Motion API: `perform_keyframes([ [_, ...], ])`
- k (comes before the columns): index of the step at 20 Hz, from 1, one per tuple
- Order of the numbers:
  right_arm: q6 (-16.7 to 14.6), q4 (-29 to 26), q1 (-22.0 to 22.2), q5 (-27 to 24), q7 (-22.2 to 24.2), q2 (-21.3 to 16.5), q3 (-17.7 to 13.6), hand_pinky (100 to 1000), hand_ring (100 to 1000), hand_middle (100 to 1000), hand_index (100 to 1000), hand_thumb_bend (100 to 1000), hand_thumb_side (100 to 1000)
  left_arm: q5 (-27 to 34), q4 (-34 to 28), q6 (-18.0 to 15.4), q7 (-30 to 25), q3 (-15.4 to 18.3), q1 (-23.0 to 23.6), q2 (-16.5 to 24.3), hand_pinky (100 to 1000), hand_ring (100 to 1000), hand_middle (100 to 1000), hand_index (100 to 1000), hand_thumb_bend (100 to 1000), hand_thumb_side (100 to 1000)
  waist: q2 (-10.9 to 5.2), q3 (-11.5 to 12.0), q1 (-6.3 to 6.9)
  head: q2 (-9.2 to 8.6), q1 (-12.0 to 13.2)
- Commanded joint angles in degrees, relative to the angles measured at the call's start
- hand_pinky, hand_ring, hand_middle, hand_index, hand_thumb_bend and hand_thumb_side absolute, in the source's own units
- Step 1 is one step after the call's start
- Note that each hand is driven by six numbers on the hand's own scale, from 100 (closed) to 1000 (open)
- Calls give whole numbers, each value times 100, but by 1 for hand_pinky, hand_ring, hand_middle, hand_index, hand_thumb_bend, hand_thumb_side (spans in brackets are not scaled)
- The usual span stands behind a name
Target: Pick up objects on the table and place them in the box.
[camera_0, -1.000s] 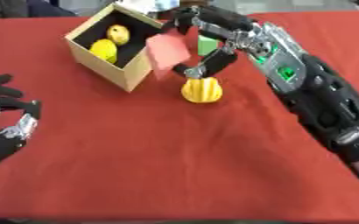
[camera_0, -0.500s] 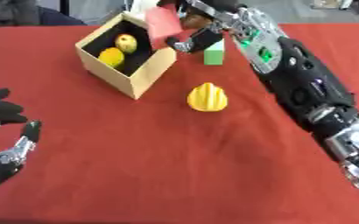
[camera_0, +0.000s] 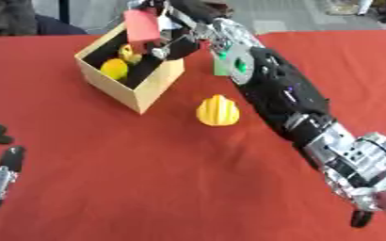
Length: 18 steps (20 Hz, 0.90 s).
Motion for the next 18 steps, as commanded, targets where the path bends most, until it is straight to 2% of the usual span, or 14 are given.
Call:
perform_keyframes([
  [1,-76,221,-115,269,161,81,-14,763,831,806,921,250,383,49,-142,2,-33,-25,-84,29,692,578,571,818,382,232,-3,25,-65,-70,-59],
  [5,-64,446,-114,551,478,147,-139,786,851,877,957,358,488,50,-115,13,-44,-48,-93,6,691,576,570,818,386,235,5,16,-80,-59,-6],
  [8,99,345,-124,659,365,134,-205,788,852,886,961,379,502,40,-98,21,-36,-46,-88,9,690,576,569,818,387,235,9,-5,-91,-54,22],
  [11,131,156,-143,570,267,100,-157,782,841,860,957,367,478,32,-89,24,-27,-40,-82,18,690,575,569,818,391,239,18,-43,-98,-51,48],
  [12,86,44,-168,498,265,69,-102,782,839,858,956,366,475,29,-84,27,-21,-31,-74,26,690,575,569,818,392,239,29,-76,-102,-53,71],
  [15,-114,-369,-212,235,398,-115,163,780,828,839,940,324,390,12,-66,27,22,25,-33,59,689,574,568,817,392,242,84,-214,-120,-64,203],
  [18,-325,-830,-165,-50,663,-339,398,780,824,831,936,308,366,-38,-56,28,87,104,4,87,689,574,568,817,394,243,130,-350,-130,-71,291],
])
